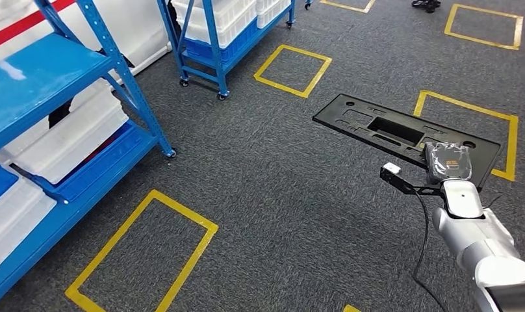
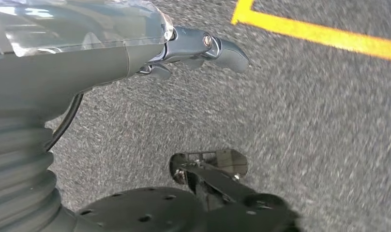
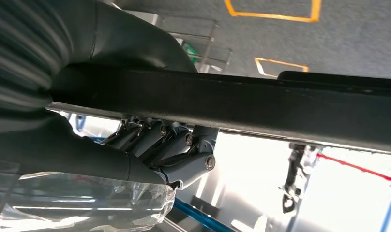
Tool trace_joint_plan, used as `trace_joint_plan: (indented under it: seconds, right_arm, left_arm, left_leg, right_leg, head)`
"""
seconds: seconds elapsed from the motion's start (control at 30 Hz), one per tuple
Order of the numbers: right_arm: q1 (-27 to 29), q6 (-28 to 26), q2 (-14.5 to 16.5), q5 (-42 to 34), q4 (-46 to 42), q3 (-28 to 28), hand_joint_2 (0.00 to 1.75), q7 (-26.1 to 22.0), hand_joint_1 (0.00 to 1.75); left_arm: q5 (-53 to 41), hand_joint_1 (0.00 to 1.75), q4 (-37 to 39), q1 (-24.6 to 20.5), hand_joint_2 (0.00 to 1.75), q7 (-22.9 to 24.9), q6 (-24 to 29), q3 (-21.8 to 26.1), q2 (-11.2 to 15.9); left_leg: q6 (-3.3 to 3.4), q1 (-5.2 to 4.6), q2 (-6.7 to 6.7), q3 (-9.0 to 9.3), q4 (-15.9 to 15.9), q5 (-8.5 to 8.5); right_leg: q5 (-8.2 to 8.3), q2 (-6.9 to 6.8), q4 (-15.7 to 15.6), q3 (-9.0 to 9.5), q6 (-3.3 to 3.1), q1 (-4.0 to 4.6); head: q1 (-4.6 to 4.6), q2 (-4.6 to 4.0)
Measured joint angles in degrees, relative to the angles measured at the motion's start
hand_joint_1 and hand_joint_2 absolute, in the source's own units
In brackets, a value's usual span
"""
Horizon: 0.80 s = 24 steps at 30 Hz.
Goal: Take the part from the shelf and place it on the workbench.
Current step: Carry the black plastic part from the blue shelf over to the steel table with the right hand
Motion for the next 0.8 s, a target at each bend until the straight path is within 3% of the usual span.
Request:
trace_joint_plan:
  seconds: [0.03,0.07,0.13,0.17,0.2,0.27,0.3,0.33,0.37,0.43,0.5,0.53,0.63,0.7,0.8]
  right_arm:
    - [0.11,0.05,0.01,0.07,0.00,-0.01,1.75,0.02,1.75]
    - [0.11,0.11,0.01,0.11,-0.01,-0.01,1.75,0.02,1.75]
    - [-0.12,0.18,0.02,0.12,-0.02,-0.02,1.75,-0.13,1.75]
    - [-0.27,0.20,0.02,0.09,-0.03,-0.03,1.75,-0.30,1.75]
    - [-0.36,0.21,-0.01,0.05,-0.03,-0.06,1.75,-0.49,1.75]
    - [-0.35,0.17,-0.25,-0.05,-0.01,-0.17,1.75,-0.92,1.75]
    - [-0.25,0.15,-0.43,-0.08,-0.01,-0.22,1.75,-1.05,1.75]
    - [-0.23,0.13,-0.64,-0.11,-0.01,-0.27,1.75,-1.14,1.75]
    - [-0.29,0.14,-0.79,-0.14,-0.01,-0.30,1.75,-1.14,1.75]
    - [-0.43,0.19,-0.91,-0.18,-0.01,-0.34,1.75,-1.11,1.75]
    - [-0.34,0.27,-0.86,-0.18,0.03,-0.35,1.75,-1.24,1.75]
    - [-0.27,0.31,-0.85,-0.18,0.04,-0.35,1.75,-1.38,1.75]
    - [-0.51,0.39,-0.72,-0.15,0.04,-0.36,1.75,-1.81,1.75]
    - [-0.80,0.40,-0.45,0.03,0.03,-0.37,1.75,-1.82,1.75]
    - [-0.93,0.50,-0.02,0.67,0.04,-0.36,1.75,-1.65,1.75]
  left_arm:
    - [0.01,0.00,0.00,0.03,1.75,0.01,0.01,0.00,0.02]
    - [0.01,0.00,0.00,0.04,1.75,0.01,0.02,0.00,0.05]
    - [0.00,0.00,0.00,0.05,1.75,0.02,0.09,0.00,0.25]
    - [0.00,0.00,0.00,0.05,1.75,0.02,0.14,0.00,0.35]
    - [-0.01,0.00,0.00,0.03,1.75,0.03,0.19,0.00,0.44]
    - [-0.01,0.00,0.00,-0.03,1.75,0.07,0.25,0.00,0.48]
    - [-0.01,0.00,0.00,-0.08,1.75,0.08,0.26,0.00,0.46]
    - [-0.01,0.00,0.00,-0.10,1.75,0.08,0.22,0.00,0.45]
    - [0.02,0.00,0.00,-0.07,1.75,0.08,0.04,0.00,0.44]
    - [0.28,0.00,0.00,0.09,1.75,0.09,-0.88,0.03,0.45]
    - [0.73,0.00,0.00,0.20,1.75,-0.01,-2.27,0.14,0.49]
    - [0.92,0.00,0.00,0.22,1.75,-0.14,-2.83,0.25,0.49]
    - [1.21,0.00,0.00,0.21,1.75,-0.58,-3.51,0.60,0.53]
    - [1.20,0.00,0.00,0.18,1.75,-0.62,-3.44,0.84,0.66]
    - [0.75,0.00,0.00,0.02,1.75,0.09,-3.57,0.99,0.72]
  left_leg:
    - [0.40,-0.14,-0.12,0.21,-0.66,1.05]
    - [0.92,-0.38,-0.47,1.45,-3.49,3.02]
    - [2.23,-0.88,-2.89,4.99,-11.56,7.10]
    - [2.73,-1.03,-3.99,6.33,-14.46,8.21]
    - [3.06,-1.16,-4.79,7.03,-16.07,8.59]
    - [3.27,-1.27,-4.13,7.51,-17.15,8.77]
    - [3.25,-1.24,-3.51,7.78,-17.94,9.20]
    - [3.33,-1.13,-2.85,8.09,-18.85,9.74]
    - [3.36,-1.03,-2.14,8.35,-19.71,10.26]
    - [3.45,-0.99,-0.74,8.44,-20.31,10.64]
    - [3.31,-0.95,0.73,8.34,-20.20,10.55]
    - [3.14,-0.89,1.45,8.30,-20.06,10.43]
    - [2.06,-0.68,3.38,8.02,-18.77,9.44]
    - [1.28,-0.83,4.36,7.71,-17.78,8.66]
    - [0.42,-0.77,5.31,7.84,-17.20,8.03]
  right_leg:
    - [0.05,0.71,0.02,0.00,-0.07,0.19]
    - [0.09,1.44,0.03,0.05,-0.10,0.32]
    - [0.23,2.70,0.01,0.12,0.00,0.38]
    - [0.38,3.30,-0.01,0.04,0.20,0.24]
    - [0.58,3.89,-0.08,-0.14,0.50,0.02]
    - [1.15,5.13,-0.51,-0.46,1.34,-0.38]
    - [1.25,4.80,-0.54,-0.60,1.60,-0.42]
    - [0.73,3.59,0.11,-0.99,1.79,-0.31]
    - [-0.49,1.98,1.87,-1.86,1.95,-0.17]
    - [-4.21,-0.91,8.46,-4.83,2.31,-0.18]
    - [-6.04,-1.53,13.74,-7.04,2.94,-0.67]
    - [-5.46,-1.76,13.58,-6.72,3.26,-0.97]
    - [-1.35,-4.25,3.63,-0.90,4.03,-1.33]
    - [-0.80,-5.22,0.05,0.97,3.26,-1.02]
    - [-0.85,-3.69,0.13,0.57,1.56,-0.70]
  head:
    - [-0.01,0.00]
    - [-0.01,0.00]
    - [-0.01,0.00]
    - [-0.01,0.00]
    - [-0.01,0.00]
    - [-0.02,0.00]
    - [-0.01,0.00]
    - [-0.01,0.00]
    - [0.01,0.00]
    - [0.03,0.00]
    - [0.03,0.00]
    - [0.03,0.00]
    - [0.04,0.00]
    - [0.02,0.00]
    - [-0.01,0.00]
